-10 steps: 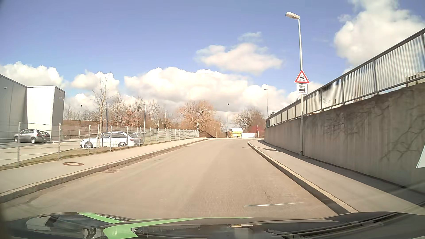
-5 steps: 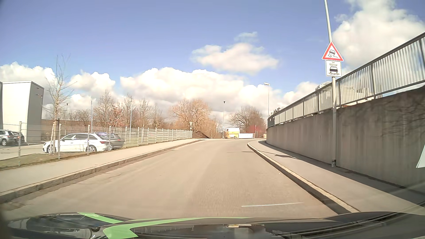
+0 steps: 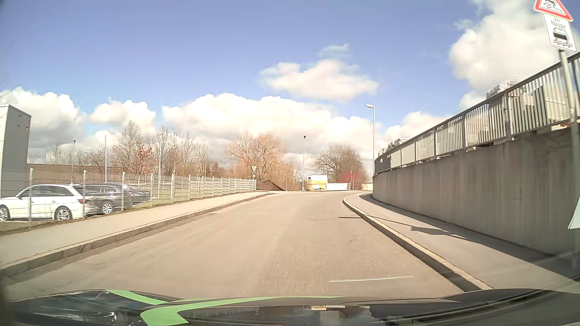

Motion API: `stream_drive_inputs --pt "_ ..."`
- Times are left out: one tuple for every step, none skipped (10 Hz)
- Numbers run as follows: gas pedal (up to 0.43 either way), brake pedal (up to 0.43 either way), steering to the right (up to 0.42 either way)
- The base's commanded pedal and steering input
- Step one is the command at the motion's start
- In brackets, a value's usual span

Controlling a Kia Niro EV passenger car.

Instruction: Follow the waypoints while adhering to traffic rules and regulations

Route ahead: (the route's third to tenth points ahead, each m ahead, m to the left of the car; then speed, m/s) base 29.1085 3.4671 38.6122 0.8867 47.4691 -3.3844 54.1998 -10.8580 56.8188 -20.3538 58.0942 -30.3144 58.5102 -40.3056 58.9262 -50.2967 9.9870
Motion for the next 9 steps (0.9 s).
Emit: stream_drive_inputs --pt "0.118 0.0 0.006" --pt "0.11 0.0 0.006" --pt "0.11 0.0 0.006" --pt "0.11 0.0 0.006" --pt "0.098 0.0 0.006" --pt "0.087 0.0 0.006" --pt "0.087 0.0 0.007" --pt "0.087 0.0 0.007" --pt "0.087 0.0 0.007"
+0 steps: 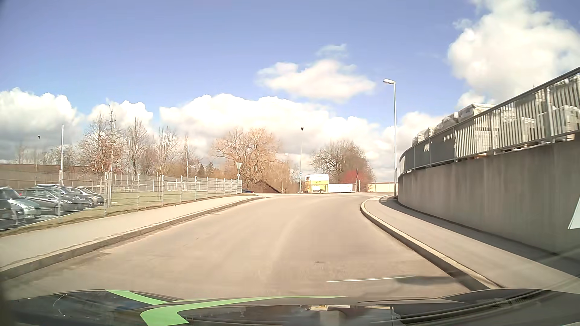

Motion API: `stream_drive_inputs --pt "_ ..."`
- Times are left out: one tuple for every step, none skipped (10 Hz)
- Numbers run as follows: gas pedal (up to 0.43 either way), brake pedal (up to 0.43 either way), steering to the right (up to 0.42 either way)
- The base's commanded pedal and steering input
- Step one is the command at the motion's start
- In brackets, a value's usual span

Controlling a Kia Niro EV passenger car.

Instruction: Follow the waypoints while adhering to traffic rules and regulations

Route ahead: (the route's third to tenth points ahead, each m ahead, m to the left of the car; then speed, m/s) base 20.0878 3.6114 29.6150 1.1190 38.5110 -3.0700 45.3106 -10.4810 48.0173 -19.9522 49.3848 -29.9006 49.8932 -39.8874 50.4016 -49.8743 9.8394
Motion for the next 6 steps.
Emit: stream_drive_inputs --pt "0.087 0.0 0.007" --pt "0.098 0.0 0.007" --pt "0.098 0.0 0.013" --pt "0.098 0.0 0.016" --pt "0.098 0.0 0.019" --pt "0.098 0.0 0.021"
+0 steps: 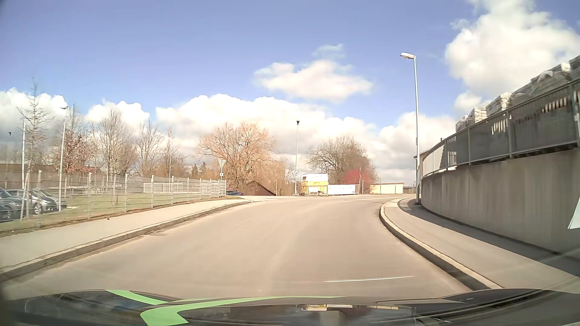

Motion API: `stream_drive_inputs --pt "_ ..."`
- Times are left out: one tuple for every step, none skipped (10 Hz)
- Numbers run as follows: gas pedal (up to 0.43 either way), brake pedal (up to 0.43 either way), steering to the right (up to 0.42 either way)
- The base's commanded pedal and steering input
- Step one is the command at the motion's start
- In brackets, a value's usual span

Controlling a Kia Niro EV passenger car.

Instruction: Follow the waypoints while adhering to traffic rules and regulations

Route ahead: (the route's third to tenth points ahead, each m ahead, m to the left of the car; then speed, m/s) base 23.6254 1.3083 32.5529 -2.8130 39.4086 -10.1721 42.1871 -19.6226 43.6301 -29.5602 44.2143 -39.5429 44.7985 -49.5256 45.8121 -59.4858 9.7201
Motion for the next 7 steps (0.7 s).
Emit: stream_drive_inputs --pt "0.098 0.0 0.024" --pt "0.098 0.0 0.025" --pt "0.098 0.0 0.031" --pt "0.098 0.0 0.038" --pt "0.098 0.0 0.044" --pt "0.098 0.0 0.046" --pt "0.098 0.0 0.047"
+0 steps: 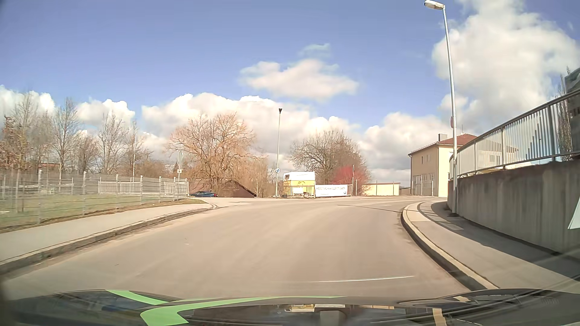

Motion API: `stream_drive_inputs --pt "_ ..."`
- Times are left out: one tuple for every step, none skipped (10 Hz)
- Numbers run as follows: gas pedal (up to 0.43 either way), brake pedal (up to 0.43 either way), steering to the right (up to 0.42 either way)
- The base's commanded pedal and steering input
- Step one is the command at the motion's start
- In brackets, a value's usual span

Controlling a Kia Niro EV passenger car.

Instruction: Follow the waypoints while adhering to traffic rules and regulations

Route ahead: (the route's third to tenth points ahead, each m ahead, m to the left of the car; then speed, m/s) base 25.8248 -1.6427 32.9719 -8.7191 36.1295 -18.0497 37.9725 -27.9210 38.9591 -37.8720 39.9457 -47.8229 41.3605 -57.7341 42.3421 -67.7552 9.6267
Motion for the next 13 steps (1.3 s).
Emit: stream_drive_inputs --pt "0.087 0.0 0.05" --pt "0.079 0.0 0.054" --pt "0.059 0.0 0.057" --pt "0.039 0.0 0.059" --pt "0.028 0.0 0.063" --pt "0.028 0.0 0.067" --pt "0.028 0.0 0.072" --pt "0.028 0.0 0.075" --pt "0.028 0.0 0.081" --pt "0.028 0.0 0.087" --pt "0.028 0.0 0.091" --pt "0.028 0.0 0.098" --pt "0.028 0.0 0.105"
